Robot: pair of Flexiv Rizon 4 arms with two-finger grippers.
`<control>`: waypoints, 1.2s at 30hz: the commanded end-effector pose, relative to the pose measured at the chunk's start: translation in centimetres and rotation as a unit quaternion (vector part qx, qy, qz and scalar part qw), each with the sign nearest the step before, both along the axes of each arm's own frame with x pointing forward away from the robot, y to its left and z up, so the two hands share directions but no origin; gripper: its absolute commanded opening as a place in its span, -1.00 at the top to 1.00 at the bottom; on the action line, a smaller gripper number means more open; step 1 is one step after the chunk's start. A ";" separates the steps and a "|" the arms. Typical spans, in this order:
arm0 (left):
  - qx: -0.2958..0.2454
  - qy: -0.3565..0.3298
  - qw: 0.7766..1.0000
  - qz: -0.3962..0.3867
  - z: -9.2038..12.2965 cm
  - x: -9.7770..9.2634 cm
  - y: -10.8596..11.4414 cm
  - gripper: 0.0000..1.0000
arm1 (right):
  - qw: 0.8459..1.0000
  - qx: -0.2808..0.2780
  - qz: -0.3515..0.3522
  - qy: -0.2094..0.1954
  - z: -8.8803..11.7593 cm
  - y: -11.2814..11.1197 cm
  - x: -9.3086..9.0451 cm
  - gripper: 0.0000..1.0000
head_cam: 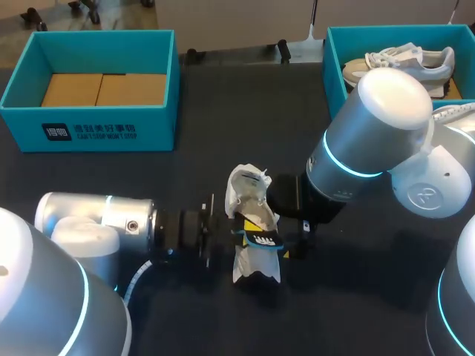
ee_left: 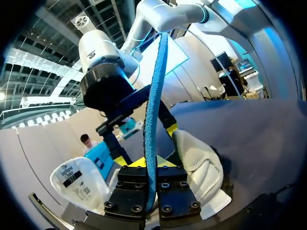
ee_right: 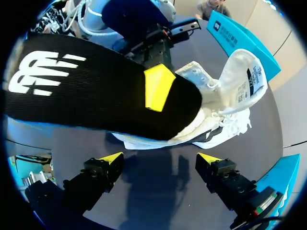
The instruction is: Take the shoe out of the shoebox, open the shoe tongue, remove and reinsert the insole, then place the shoe into the shoebox
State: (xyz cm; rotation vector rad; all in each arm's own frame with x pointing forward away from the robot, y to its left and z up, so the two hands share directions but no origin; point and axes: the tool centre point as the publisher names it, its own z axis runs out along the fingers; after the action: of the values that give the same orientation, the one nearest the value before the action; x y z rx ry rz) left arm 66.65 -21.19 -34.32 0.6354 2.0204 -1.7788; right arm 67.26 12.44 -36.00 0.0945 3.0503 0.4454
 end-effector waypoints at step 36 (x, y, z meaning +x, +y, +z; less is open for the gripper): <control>-0.009 -0.084 0.996 0.005 1.9 -0.5 -0.7 1.00 | 1.000 0.000 -0.001 -0.001 -0.1 0.1 -0.1 -1.00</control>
State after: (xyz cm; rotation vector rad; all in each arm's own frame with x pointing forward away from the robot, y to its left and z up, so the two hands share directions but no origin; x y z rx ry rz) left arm 66.08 -21.87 -32.10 0.7148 1.9059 -1.6825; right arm 67.26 12.43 -36.00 0.0946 3.0503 0.4454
